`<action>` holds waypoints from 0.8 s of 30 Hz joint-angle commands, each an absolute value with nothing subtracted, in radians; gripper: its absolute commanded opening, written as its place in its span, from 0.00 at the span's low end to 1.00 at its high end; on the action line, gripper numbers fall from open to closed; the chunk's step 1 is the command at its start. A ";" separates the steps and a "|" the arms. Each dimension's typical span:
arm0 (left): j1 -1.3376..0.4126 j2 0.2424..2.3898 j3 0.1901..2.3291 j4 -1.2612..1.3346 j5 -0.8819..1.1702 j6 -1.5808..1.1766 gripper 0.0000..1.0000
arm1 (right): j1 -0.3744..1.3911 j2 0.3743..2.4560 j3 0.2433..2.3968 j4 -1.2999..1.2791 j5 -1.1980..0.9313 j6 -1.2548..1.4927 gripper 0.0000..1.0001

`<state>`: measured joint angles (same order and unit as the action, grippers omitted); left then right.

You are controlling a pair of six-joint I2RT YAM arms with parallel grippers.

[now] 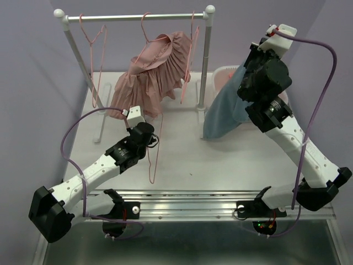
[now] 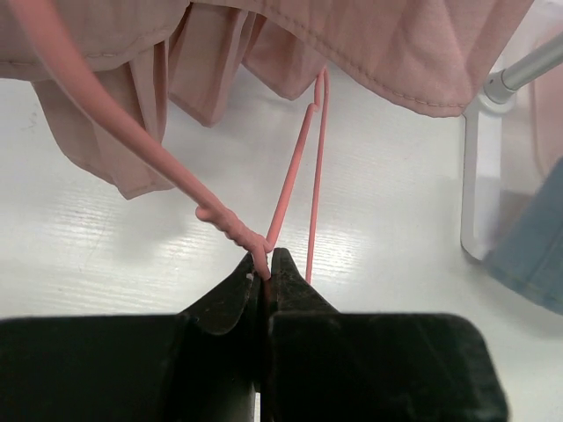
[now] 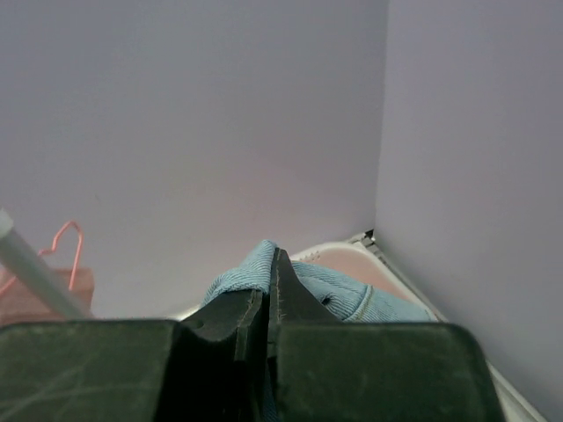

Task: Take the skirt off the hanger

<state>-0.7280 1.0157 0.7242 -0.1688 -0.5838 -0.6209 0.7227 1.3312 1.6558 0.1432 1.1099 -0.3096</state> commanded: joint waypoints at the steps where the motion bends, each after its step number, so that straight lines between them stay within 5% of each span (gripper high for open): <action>1: -0.723 0.973 0.710 -0.121 -0.592 -0.591 0.00 | 0.634 1.402 1.854 0.229 1.031 -0.385 0.01; 15: -0.723 0.962 0.695 -0.066 -0.531 -0.546 0.00 | 0.281 1.937 2.581 0.230 0.795 -0.422 0.01; 24: -0.723 0.971 0.710 -0.067 -0.532 -0.534 0.00 | 0.158 1.862 2.301 0.247 0.655 -0.222 0.01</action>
